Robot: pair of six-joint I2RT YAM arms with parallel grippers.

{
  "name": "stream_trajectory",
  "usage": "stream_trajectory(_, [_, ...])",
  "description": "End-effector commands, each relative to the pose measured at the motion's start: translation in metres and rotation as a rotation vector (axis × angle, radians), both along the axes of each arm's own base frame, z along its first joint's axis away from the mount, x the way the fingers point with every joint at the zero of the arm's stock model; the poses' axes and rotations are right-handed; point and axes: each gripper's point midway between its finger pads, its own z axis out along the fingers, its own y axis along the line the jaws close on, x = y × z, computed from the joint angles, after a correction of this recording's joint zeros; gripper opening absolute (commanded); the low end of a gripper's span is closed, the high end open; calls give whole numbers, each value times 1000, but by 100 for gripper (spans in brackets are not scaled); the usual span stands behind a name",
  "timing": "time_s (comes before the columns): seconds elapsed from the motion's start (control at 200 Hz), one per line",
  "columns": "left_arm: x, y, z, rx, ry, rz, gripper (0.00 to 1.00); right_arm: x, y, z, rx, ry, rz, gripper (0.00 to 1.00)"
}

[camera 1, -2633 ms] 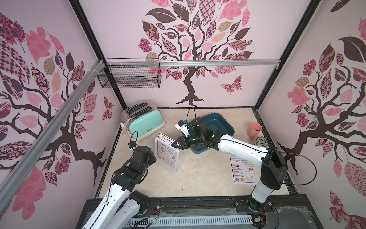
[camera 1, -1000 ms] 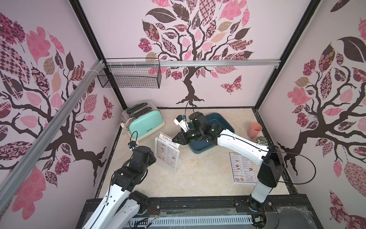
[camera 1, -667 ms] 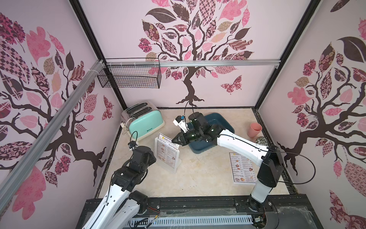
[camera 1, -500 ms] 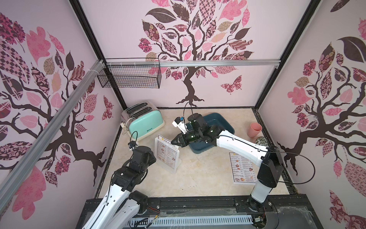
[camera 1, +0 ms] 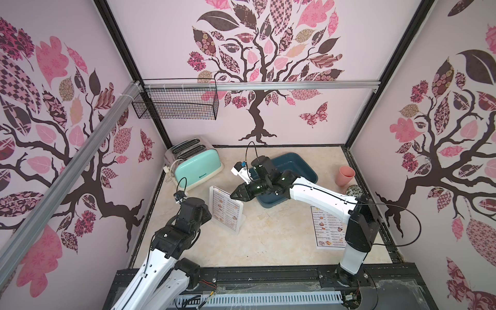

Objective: Replace the menus in the menu holders
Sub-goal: Insert the menu into the menu holder, then pick up the menu holder from the center of the board.

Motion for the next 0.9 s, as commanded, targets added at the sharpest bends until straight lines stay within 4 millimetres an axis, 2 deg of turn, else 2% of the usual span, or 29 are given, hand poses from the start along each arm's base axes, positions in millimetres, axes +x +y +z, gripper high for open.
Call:
stream_trajectory(0.0, [3, 0, 13, -3, -34, -2, 48, 1, -2, 17, -22, -52, -3, 28])
stream_trajectory(0.09, [4, 0, 13, -2, -32, 0, 48, 5, -7, 43, -4, -118, -26, 43])
stream_trajectory(0.145, [5, 0, 12, -3, -29, 1, 48, 4, -13, 48, -10, -148, -37, 52])
stream_trajectory(0.22, [6, -1, 12, -4, -32, 2, 48, 0, -25, 38, -33, -168, -54, 59])
stream_trajectory(0.345, [8, -2, 11, -6, -32, 4, 48, -13, -40, 4, -48, -145, -62, 64])
stream_trajectory(0.495, [9, -2, 10, -8, -31, 6, 48, -20, -34, -7, -2, -146, -39, 64])
stream_trajectory(0.64, [8, 0, 12, 2, -33, 11, 48, -24, -26, -15, 34, -151, 2, 60])
stream_trajectory(0.735, [7, 1, 13, 1, -37, 14, 48, -23, -21, -23, 46, -157, 16, 54])
stream_trajectory(0.895, [7, 1, 13, 1, -36, 15, 48, -19, -12, -29, 66, -178, 37, 39])
